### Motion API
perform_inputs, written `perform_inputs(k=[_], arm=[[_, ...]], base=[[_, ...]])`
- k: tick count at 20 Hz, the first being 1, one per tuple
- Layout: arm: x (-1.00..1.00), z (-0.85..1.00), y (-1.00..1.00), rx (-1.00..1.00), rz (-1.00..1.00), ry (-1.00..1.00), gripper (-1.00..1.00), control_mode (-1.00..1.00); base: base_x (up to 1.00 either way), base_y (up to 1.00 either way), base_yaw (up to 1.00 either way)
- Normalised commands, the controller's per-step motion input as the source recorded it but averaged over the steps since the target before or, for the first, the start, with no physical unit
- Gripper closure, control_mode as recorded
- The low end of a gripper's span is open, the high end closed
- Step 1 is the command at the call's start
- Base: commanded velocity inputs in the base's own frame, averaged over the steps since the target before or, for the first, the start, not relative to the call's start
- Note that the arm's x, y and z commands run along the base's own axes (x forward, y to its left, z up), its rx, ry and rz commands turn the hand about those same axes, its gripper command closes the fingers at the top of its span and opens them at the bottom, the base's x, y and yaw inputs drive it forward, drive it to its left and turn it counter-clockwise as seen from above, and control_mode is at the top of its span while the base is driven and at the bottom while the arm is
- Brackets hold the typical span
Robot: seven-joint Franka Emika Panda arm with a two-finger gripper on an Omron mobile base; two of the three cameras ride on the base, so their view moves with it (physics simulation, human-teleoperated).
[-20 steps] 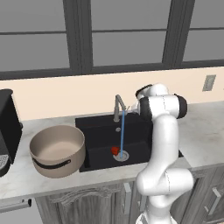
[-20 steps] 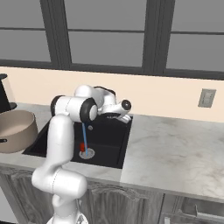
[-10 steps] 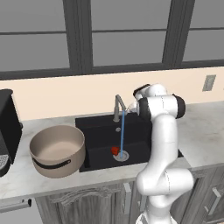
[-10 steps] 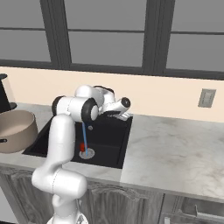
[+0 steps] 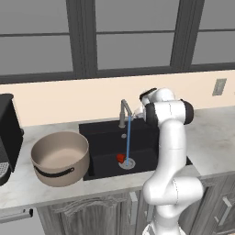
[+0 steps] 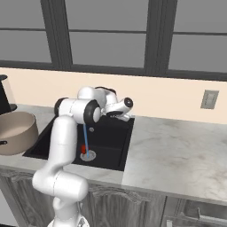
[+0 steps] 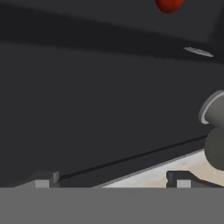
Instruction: Dump the bell pepper from the pot into the sink. Then turn on the water and wash the bell pepper. Then turn off the water and put the bell pepper back in the pot.
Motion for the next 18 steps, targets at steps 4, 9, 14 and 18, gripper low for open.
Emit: perform_inputs(k=[4, 9, 14, 18], arm=[[0.47, 0.16, 0.56, 0.05, -0.01, 0.05, -1.0, -1.0], [0.43, 0.26, 0.71, 0.07, 0.0, 0.02, -1.0, -1.0], [0.33, 0.29, 0.79, 0.05, 0.0, 0.02, -1.0, -1.0], [0.28, 0.25, 0.75, 0.03, 0.0, 0.04, -1.0, -1.0]], base=[[0.0, 0.0, 0.0], [0.0, 0.0, 0.0], [0.0, 0.0, 0.0], [0.0, 0.0, 0.0]])
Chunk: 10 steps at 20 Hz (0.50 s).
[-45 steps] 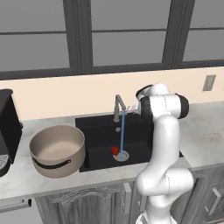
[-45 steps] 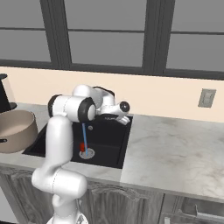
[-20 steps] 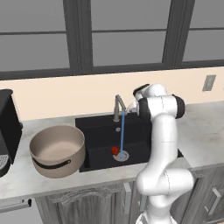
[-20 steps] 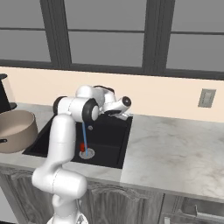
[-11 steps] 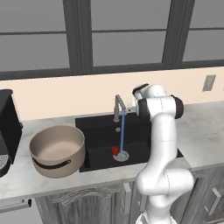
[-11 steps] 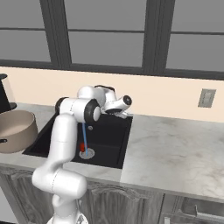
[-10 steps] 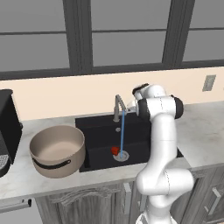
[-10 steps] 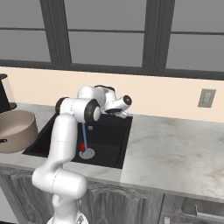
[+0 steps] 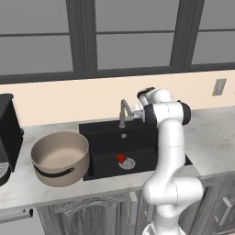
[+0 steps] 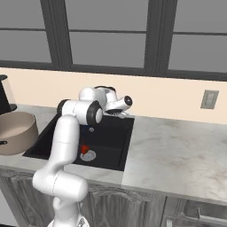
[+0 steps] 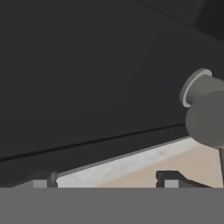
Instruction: Dump the bell pepper from the pot into the sink. Then turn on the water and wash the bell pepper. Then turn off the water and put the bell pepper back in the pot.
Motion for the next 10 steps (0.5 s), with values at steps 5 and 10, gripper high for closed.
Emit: perform_inputs(k=[5, 10], arm=[[0.35, 0.21, 0.7, 0.02, -0.01, 0.05, -1.0, -1.0], [0.35, 0.28, 0.68, 0.01, -0.01, 0.04, -1.0, -1.0]], base=[[0.0, 0.0, 0.0], [0.0, 0.0, 0.0]])
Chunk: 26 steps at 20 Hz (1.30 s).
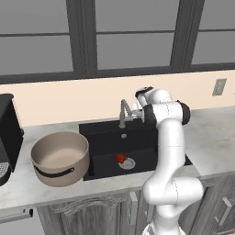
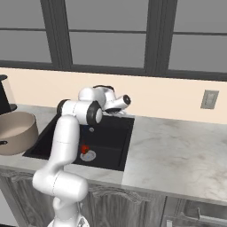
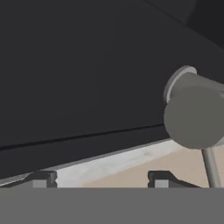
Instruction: Dump the bell pepper from the pot into the sink. Then turn on the water and wash the bell pepper. Then turn off the water and put the bell pepper back in the pot.
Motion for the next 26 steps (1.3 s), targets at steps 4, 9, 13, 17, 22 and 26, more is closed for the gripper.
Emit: perform_inputs(k=[4, 9, 13, 17, 22, 26], arm=[[-0.04, 0.65, -0.03, 0.0, -0.13, 0.03, -1.0, -1.0], [-0.85, 0.79, -0.48, -0.01, -0.26, 0.01, -1.0, -1.0], [-1.0, 0.7, -0.24, 0.0, -0.26, 0.0, -1.0, -1.0], [-1.0, 0.67, 0.0, 0.0, -0.23, 0.0, -1.0, -1.0], [-1.0, 0.79, 0.06, 0.0, -0.2, 0.02, -1.0, -1.0], [-1.0, 0.89, 0.12, 0.0, -0.18, 0.08, -1.0, -1.0]], base=[[0.0, 0.0, 0.0], [0.0, 0.0, 0.0], [0.0, 0.0, 0.0], [0.0, 0.0, 0.0], [0.0, 0.0, 0.0], [0.0, 0.0, 0.0]])
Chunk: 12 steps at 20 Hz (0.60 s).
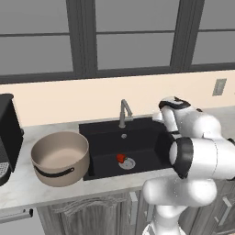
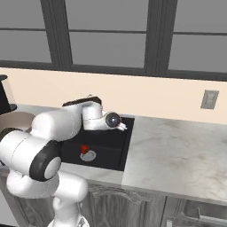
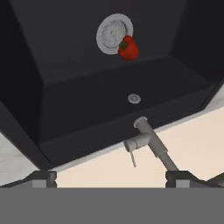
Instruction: Dump the bell pepper from the pot into the sink. Then turn on the water and wash the bell pepper. Then turn off the water and put the bell pepper back in the pot.
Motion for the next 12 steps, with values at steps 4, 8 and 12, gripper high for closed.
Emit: perform_inputs(k=[4, 8, 12], arm=[[-0.94, 1.0, 0.26, 0.0, -0.14, 0.14, -1.0, -1.0], [-0.7, 1.0, 0.29, 0.0, -0.13, 0.21, -1.0, -1.0], [-0.29, 1.0, 0.19, 0.0, -0.12, 0.25, -1.0, -1.0]], base=[[0.0, 0.0, 0.0], [0.0, 0.0, 0.0], [0.0, 0.0, 0.0]])
